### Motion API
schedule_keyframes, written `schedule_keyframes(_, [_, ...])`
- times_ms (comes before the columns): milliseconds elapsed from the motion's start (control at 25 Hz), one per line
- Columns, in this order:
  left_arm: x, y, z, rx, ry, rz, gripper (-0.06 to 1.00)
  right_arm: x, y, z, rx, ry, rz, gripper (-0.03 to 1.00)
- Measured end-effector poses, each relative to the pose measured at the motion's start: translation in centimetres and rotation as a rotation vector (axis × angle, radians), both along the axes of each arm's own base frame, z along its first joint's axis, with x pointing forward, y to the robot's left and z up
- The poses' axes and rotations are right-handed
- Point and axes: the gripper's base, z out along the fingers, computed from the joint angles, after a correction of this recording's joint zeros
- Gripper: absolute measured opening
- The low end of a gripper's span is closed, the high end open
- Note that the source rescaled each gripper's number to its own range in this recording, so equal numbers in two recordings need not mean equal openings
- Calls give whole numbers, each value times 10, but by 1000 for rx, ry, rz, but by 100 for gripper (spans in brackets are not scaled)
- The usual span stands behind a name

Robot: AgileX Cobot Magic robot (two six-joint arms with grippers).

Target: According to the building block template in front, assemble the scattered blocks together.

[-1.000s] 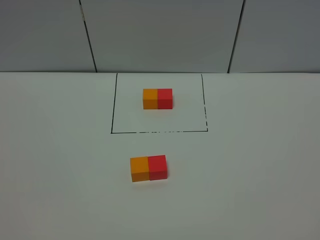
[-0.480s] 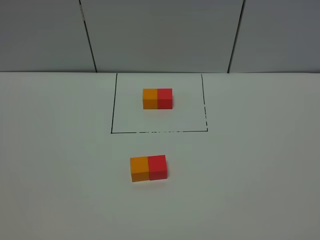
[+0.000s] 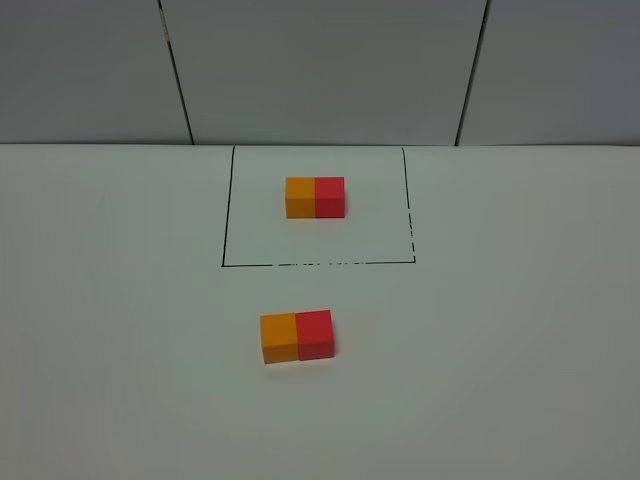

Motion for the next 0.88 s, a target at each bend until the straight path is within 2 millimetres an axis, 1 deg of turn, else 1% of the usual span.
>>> schedule_keyframes(880, [0, 0, 0, 0, 0, 0, 58, 0, 0, 0, 0, 0, 0, 43])
